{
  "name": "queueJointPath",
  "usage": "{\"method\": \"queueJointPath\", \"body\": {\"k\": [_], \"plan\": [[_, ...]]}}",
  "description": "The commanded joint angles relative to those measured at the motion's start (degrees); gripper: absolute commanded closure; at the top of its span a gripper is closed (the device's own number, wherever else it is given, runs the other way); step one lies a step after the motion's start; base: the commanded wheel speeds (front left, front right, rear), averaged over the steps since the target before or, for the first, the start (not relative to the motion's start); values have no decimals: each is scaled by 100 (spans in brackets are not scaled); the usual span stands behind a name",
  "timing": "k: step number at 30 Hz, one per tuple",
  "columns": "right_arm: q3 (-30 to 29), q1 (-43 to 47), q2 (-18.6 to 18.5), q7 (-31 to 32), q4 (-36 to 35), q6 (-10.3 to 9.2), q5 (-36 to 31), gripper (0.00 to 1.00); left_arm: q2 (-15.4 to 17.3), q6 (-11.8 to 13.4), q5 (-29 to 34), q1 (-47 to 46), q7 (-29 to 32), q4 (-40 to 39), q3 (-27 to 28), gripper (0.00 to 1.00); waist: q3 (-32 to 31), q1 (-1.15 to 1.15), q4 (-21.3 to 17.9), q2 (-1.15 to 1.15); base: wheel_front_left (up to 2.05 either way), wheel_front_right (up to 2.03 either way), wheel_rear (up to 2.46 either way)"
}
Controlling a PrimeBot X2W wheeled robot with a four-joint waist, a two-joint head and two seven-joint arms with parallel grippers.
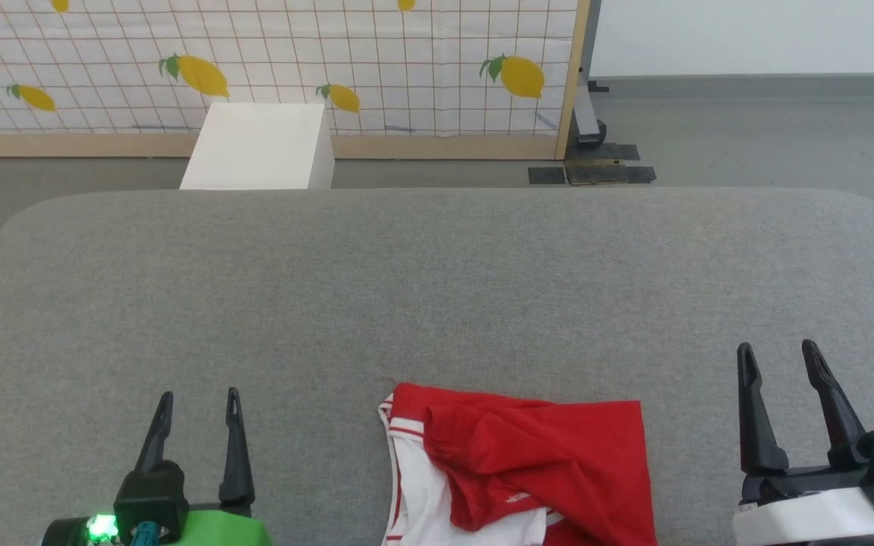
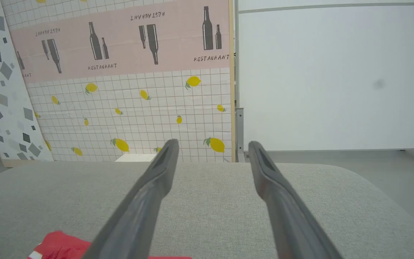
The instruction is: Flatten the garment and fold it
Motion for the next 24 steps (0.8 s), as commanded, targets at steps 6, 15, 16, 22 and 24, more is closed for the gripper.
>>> {"method": "queueJointPath", "body": {"k": [6,15,16,22,24], "plan": [[-15,-40,12,-33,-57,-8,-58,0,-75,-101,56,-21,-22,102,93,0,-46,0,0,0,0,0,0],[56,-883,-184,354,-306,-8,-96,0,-114,-169,127,-45,-22,170,183,0,-8,0,-31,0,0,0,0],[90,-1012,-290,555,-296,-8,-47,0,-119,-178,134,-50,-22,175,189,0,11,0,-35,0,0,0,0],[554,-1473,-939,2143,28,-8,655,0,-154,-221,173,-125,-22,200,200,0,161,0,-11,0,0,0,0],[758,-1527,-1182,2675,231,-8,949,0,-167,-236,184,-160,-22,216,198,0,217,0,11,0,0,0,0]]}}
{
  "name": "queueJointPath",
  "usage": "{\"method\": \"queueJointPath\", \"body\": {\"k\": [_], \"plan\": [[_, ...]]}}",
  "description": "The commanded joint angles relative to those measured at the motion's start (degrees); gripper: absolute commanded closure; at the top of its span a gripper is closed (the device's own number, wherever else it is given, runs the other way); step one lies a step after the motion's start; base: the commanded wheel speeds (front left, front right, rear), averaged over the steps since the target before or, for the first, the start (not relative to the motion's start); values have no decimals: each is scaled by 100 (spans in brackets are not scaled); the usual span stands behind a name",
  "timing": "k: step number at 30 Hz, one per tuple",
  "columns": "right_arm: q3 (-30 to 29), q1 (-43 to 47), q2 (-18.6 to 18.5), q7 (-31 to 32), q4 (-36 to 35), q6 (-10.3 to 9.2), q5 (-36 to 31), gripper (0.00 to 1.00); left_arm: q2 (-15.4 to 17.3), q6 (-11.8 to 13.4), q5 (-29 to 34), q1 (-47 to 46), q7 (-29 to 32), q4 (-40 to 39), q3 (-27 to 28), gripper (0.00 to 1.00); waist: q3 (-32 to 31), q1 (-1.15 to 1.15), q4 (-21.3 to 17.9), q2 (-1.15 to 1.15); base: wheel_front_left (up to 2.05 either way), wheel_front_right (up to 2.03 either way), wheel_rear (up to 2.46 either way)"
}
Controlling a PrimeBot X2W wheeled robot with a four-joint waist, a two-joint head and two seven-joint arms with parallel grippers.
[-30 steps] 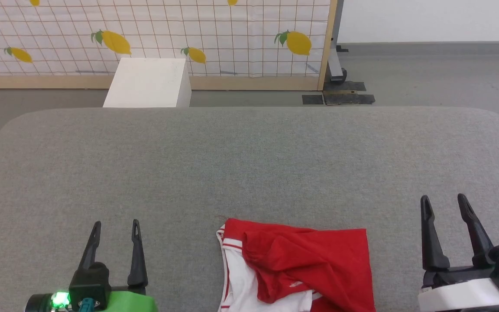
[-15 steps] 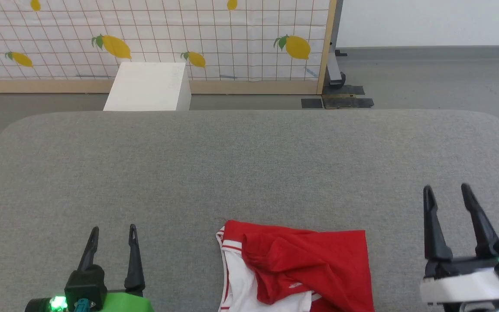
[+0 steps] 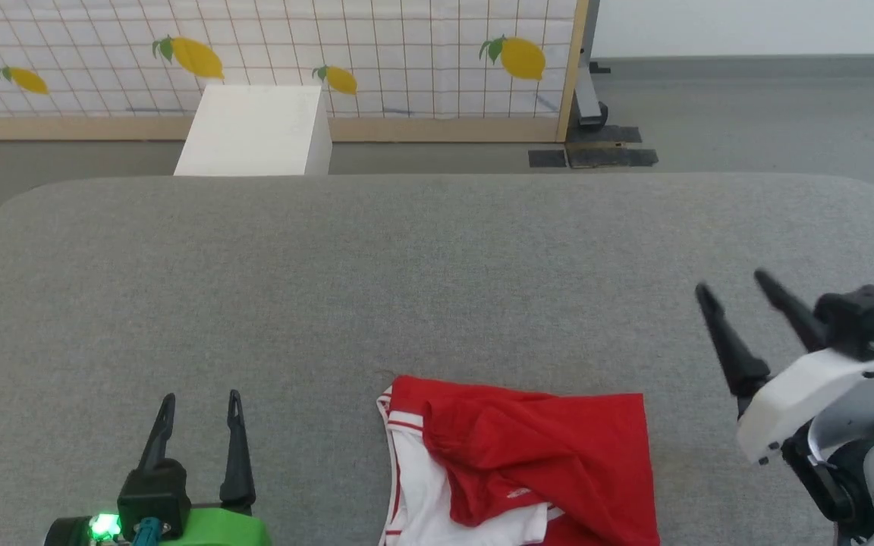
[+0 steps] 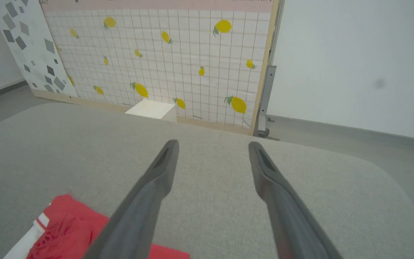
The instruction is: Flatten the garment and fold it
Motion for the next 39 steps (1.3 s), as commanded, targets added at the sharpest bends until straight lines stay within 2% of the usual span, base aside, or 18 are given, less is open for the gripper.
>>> {"method": "queueJointPath", "body": {"k": [1,2,3,9,17,26,27,28,29,39], "plan": [[123,-71,-115,259,134,-8,207,0,-39,-46,24,-112,-22,20,10,0,73,0,33,0,0,0,0],[234,-70,-226,509,256,-8,375,0,-45,-53,28,-131,-22,26,13,0,109,0,44,0,0,0,0],[680,-25,-558,1199,609,-8,846,0,-61,-70,36,-181,-22,53,21,0,197,0,73,0,0,0,0],[1302,-12,-832,1994,1063,-8,1977,0,-88,-115,47,-299,-22,85,32,0,386,0,142,0,0,0,0],[1976,-180,-905,2352,1543,-8,2852,0,-113,-168,86,-505,-22,119,23,0,717,0,234,0,0,0,0],[2731,-376,-848,2313,1934,-8,3489,0,-146,-214,105,-676,-22,217,-1,0,876,0,345,0,0,0,0],[2812,-399,-891,2268,1946,-8,3522,14,-151,-214,106,-678,-22,226,1,0,873,0,350,0,0,0,0],[2863,-421,-927,2203,1956,-8,3530,91,-154,-212,106,-675,-22,233,6,0,867,0,350,0,0,0,0],[2919,-447,-963,2127,1968,-8,3558,100,-157,-211,106,-667,-22,242,13,0,857,0,348,0,0,0,0],[3390,-935,-1309,1439,1764,-8,3467,100,-171,-180,104,-527,-22,288,119,0,678,0,136,0,0,0,0]]}}
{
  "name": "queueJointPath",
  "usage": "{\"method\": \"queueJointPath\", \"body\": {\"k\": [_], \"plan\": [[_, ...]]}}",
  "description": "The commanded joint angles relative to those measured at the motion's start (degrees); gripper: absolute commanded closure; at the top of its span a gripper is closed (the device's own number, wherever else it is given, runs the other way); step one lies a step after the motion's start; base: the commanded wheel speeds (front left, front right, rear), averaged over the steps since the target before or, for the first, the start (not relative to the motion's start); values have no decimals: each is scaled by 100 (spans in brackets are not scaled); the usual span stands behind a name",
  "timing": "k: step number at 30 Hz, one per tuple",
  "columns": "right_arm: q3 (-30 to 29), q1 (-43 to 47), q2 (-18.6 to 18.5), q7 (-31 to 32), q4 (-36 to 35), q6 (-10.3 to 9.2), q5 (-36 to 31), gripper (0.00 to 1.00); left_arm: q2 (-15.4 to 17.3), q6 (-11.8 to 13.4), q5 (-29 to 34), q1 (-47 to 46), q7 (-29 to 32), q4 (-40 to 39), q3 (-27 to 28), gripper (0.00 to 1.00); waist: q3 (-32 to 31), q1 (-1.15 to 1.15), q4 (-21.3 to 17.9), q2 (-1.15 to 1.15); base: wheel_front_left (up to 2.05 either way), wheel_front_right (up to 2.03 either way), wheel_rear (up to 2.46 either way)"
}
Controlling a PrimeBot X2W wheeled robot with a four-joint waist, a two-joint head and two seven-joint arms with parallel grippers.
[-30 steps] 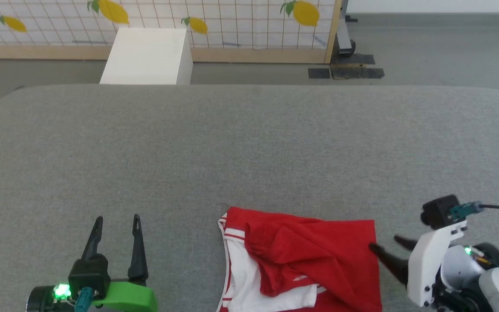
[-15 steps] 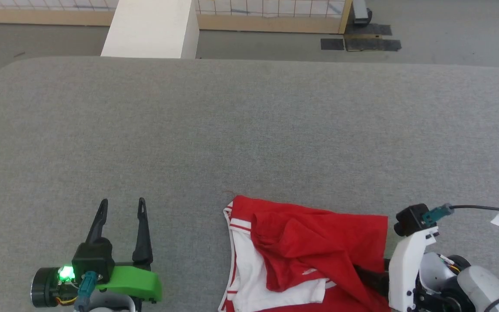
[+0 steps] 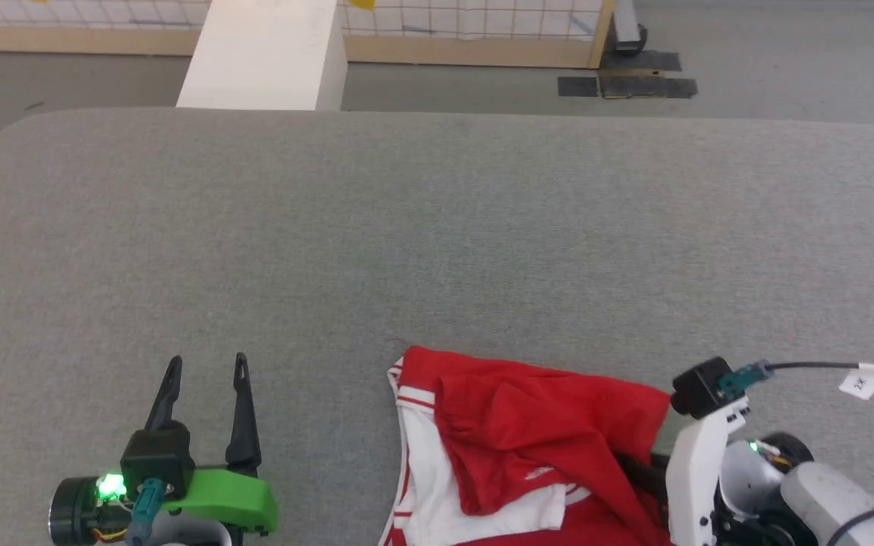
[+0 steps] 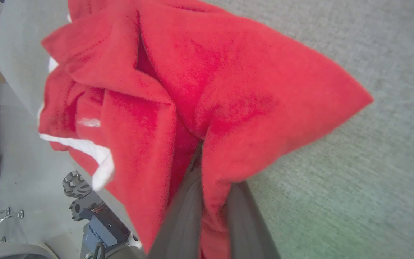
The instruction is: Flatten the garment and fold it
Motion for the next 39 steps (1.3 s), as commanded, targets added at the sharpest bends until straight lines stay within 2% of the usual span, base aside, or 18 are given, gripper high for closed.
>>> {"method": "queueJointPath", "body": {"k": [1,6,12,20,23,30,39], "plan": [[86,-214,-61,-108,-104,-8,-106,100,-26,23,33,60,-22,-12,32,0,-67,0,-155,0,0,0,0],[315,-713,-412,-260,-405,-8,-513,100,-27,55,35,147,-22,-63,110,0,-45,0,-570,0,0,0,0],[393,-1352,-936,-226,-622,-8,-934,100,4,80,80,129,-22,-186,169,0,241,0,-1255,0,0,0,0],[93,-1864,-1486,-315,-483,-8,-1125,100,194,92,178,-96,-22,-353,243,0,829,0,-2016,0,0,0,0],[-61,-2026,-1657,-397,-229,-8,-1442,100,292,89,215,-204,-22,-415,260,0,1059,0,-2190,0,0,0,0],[-543,-2422,-1468,-697,687,-8,-1842,100,517,55,311,-435,-22,-585,222,0,1610,0,-2322,0,0,0,0],[-1231,-3331,-1237,-1121,2457,-8,-2510,100,734,43,374,-743,-22,-779,150,0,2257,0,-2126,0,0,0,0]]}}
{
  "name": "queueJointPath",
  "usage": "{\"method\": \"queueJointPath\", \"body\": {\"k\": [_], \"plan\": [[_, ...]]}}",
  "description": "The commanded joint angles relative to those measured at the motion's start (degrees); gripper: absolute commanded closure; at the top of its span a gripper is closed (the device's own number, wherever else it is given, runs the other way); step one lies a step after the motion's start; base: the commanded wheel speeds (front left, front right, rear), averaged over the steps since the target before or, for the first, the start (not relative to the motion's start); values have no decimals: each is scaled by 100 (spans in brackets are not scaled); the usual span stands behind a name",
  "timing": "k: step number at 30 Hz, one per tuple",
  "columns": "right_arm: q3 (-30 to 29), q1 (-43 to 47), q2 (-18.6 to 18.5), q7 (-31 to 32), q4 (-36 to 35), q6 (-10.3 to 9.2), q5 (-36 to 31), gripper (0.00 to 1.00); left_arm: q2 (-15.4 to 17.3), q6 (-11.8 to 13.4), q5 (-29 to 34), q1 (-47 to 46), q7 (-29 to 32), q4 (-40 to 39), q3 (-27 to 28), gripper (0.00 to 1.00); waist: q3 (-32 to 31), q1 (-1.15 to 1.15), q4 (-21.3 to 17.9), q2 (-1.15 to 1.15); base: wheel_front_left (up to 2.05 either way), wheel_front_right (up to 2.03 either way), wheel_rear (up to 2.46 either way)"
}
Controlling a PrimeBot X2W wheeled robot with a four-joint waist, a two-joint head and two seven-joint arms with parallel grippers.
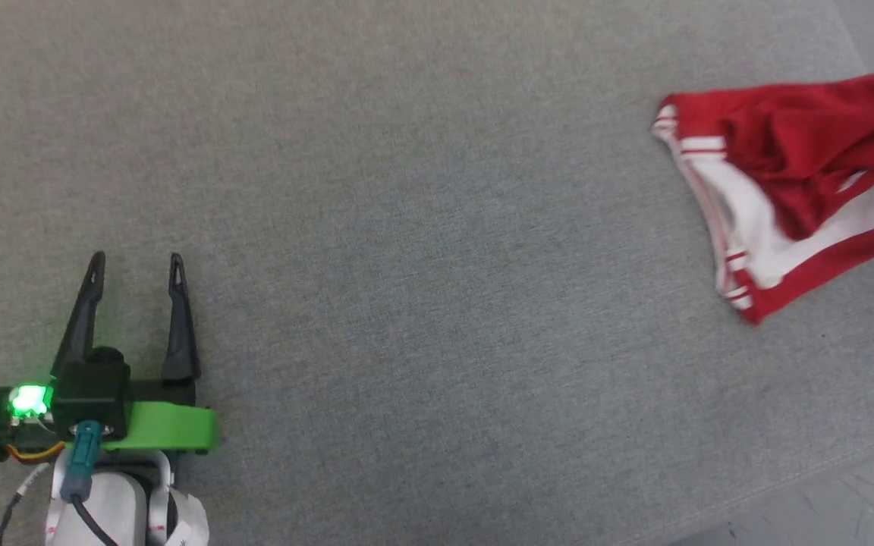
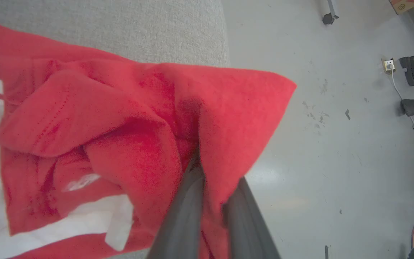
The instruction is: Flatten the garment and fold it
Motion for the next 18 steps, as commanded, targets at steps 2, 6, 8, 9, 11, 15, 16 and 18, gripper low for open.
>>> {"method": "queueJointPath", "body": {"k": [2,6,8,9,11,15,16,18], "plan": [[-165,-315,57,-184,384,-10,-237,100,96,0,39,-137,-22,-80,2,0,442,-1,72,0,0,0,0],[-420,-618,297,-483,1042,-10,-484,100,160,20,39,-193,-22,-174,-5,0,571,-1,122,0,0,0,0],[-483,-719,427,-617,1318,-10,-605,100,168,46,41,-218,-22,-208,-17,0,564,-1,150,0,0,0,0],[-541,-770,493,-725,1463,-10,-663,94,166,58,38,-228,-22,-219,-29,0,531,-1,169,0,0,0,0],[-616,-826,595,-871,1712,-10,-757,0,152,81,24,-226,-22,-221,-52,0,429,-1,207,0,0,0,0],[-750,-931,583,-1316,2060,-10,-1042,0,99,128,-29,-159,-22,-174,-91,0,51,-1,291,0,0,0,0],[-788,-957,532,-1457,2113,-10,-1137,0,80,138,-44,-147,-22,-168,-103,0,-38,-1,319,0,0,0,0],[-897,-1004,445,-1816,2197,-10,-1351,0,32,159,-84,-112,-22,-139,-127,0,-277,-1,388,0,0,0,0]]}}
